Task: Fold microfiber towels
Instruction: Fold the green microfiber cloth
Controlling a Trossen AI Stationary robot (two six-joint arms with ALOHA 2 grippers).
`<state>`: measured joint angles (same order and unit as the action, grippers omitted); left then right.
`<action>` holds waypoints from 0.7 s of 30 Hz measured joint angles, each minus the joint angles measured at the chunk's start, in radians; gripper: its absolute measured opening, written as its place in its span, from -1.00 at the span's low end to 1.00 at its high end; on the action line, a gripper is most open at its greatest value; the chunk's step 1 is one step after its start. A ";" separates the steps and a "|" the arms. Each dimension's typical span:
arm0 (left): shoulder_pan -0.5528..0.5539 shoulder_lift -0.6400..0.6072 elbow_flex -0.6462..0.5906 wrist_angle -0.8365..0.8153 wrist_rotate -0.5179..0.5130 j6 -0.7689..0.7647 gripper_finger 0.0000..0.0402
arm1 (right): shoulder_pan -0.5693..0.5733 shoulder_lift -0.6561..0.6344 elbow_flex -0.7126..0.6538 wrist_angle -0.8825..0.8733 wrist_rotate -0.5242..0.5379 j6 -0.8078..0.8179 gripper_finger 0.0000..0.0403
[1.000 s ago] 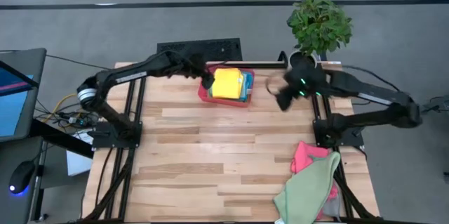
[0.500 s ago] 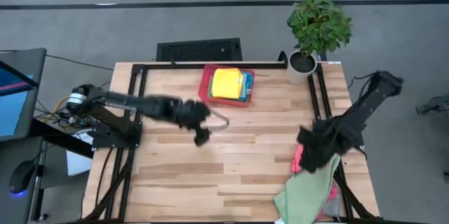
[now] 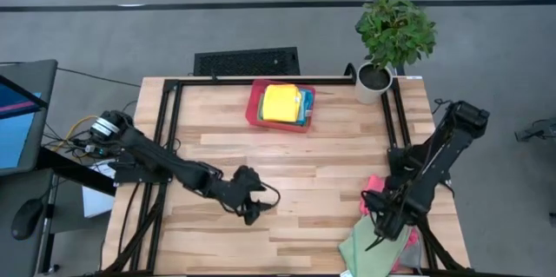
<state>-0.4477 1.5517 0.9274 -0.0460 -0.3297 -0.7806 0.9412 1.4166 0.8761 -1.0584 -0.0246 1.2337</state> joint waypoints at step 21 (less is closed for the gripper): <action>-0.041 0.142 -0.009 0.185 0.006 -0.050 0.46 | -0.083 0.040 0.067 0.052 0.067 -0.121 -0.89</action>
<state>-0.4885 1.6936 0.9180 0.1388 -0.3242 -0.8306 0.8581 1.4561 0.9429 -1.0066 0.0419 1.1127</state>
